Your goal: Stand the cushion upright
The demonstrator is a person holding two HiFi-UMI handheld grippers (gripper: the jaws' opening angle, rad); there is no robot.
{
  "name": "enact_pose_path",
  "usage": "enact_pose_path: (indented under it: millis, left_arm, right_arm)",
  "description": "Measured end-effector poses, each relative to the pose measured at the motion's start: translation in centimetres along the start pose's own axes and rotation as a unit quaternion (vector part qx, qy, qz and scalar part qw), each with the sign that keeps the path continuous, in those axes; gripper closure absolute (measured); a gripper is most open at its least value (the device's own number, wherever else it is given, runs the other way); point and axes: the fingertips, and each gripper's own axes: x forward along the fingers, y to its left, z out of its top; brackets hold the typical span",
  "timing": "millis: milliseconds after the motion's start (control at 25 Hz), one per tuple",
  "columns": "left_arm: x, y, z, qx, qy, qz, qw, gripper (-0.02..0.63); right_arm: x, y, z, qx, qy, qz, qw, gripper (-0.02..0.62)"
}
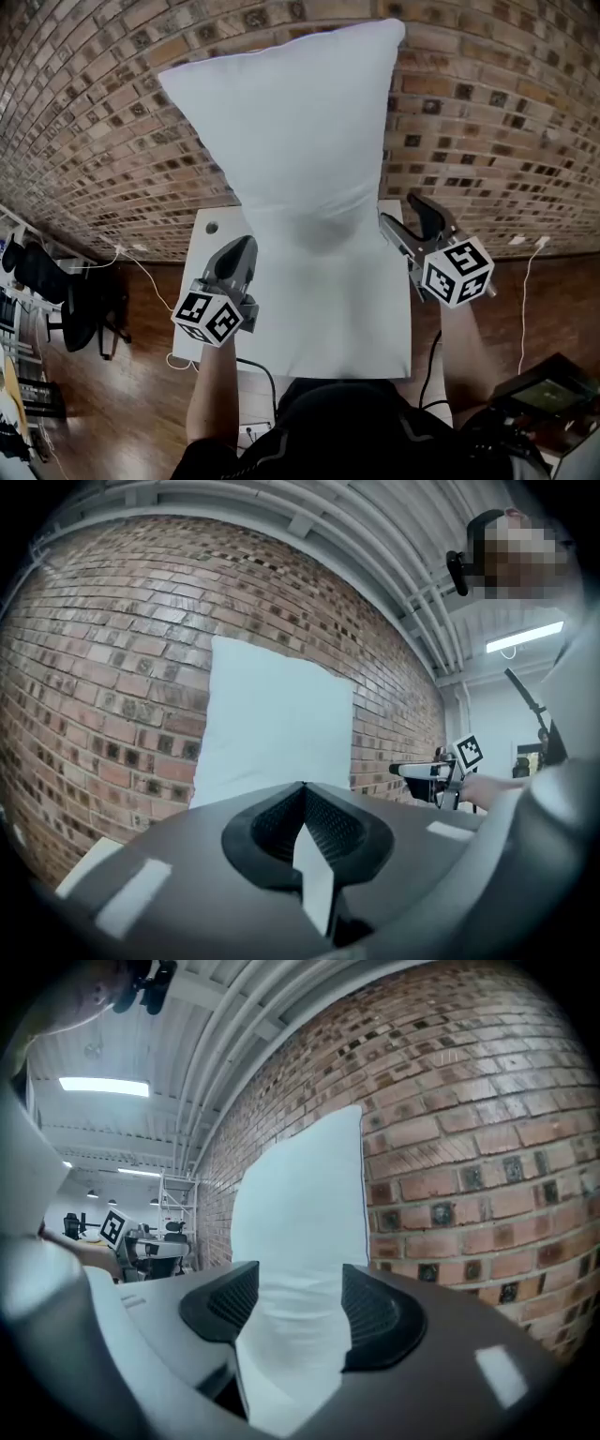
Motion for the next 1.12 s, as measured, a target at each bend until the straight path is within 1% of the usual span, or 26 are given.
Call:
enact_pose_path:
  millis: [80, 120, 200, 280, 400, 480, 600, 720, 800, 880, 1040, 1120]
  left_arm:
    - [-0.7, -1.3, 0.2, 0.011, 0.005, -0.003, 0.9999, 0.603]
    - [-1.1, -2.0, 0.5, 0.017, 0.008, -0.002, 0.9998, 0.603]
    - [-2.3, -3.0, 1.1, 0.024, 0.014, -0.001, 0.9996, 0.603]
    - [-3.7, -3.6, 2.0, 0.027, 0.01, -0.004, 0.9996, 0.603]
    - [-5.9, -4.2, 2.8, 0.036, -0.001, -0.022, 0.9991, 0.603]
    - [-7.5, -4.0, 3.1, 0.038, -0.005, -0.028, 0.9989, 0.603]
    - [-10.2, -3.5, 3.5, 0.04, -0.008, -0.037, 0.9985, 0.603]
    - [-13.1, -3.0, 3.4, 0.058, 0.001, -0.05, 0.997, 0.603]
    - [-14.6, -2.6, 3.3, 0.061, 0.004, -0.058, 0.9964, 0.603]
    - [-15.7, -2.2, 3.1, 0.05, 0.005, -0.063, 0.9967, 0.603]
    - [-17.4, -2.1, 2.2, 0.01, 0.01, -0.074, 0.9971, 0.603]
    - [-18.4, -2.0, 2.2, 0.002, 0.006, -0.071, 0.9974, 0.603]
  right_arm:
    - [-1.0, 0.6, 1.0, -0.007, -0.011, 0.004, 1.0, 0.381]
    - [-1.4, 0.9, 1.2, -0.005, -0.015, 0.005, 1.0, 0.405]
    - [-2.2, 1.9, 1.0, 0.007, -0.018, 0.007, 1.0, 0.441]
    - [-2.8, 3.0, 0.9, 0.013, -0.019, 0.005, 1.0, 0.491]
    - [-3.1, 4.5, 1.2, 0.016, -0.024, -0.01, 1.0, 0.557]
    - [-3.1, 6.0, 1.0, 0.023, -0.024, -0.018, 0.999, 0.582]
    - [-3.5, 9.3, 0.6, 0.022, -0.014, -0.025, 0.999, 0.588]
    - [-3.6, 13.4, 0.5, 0.009, 0.0, -0.025, 1.0, 0.588]
    - [-4.0, 15.8, 0.5, -0.002, 0.004, -0.03, 1.0, 0.589]
    - [-4.7, 17.7, 0.5, -0.006, 0.005, -0.041, 0.999, 0.589]
    - [-6.8, 20.9, 0.1, -0.013, 0.014, -0.06, 0.998, 0.589]
    - [-7.5, 22.2, 0.2, -0.018, 0.014, -0.068, 0.997, 0.589]
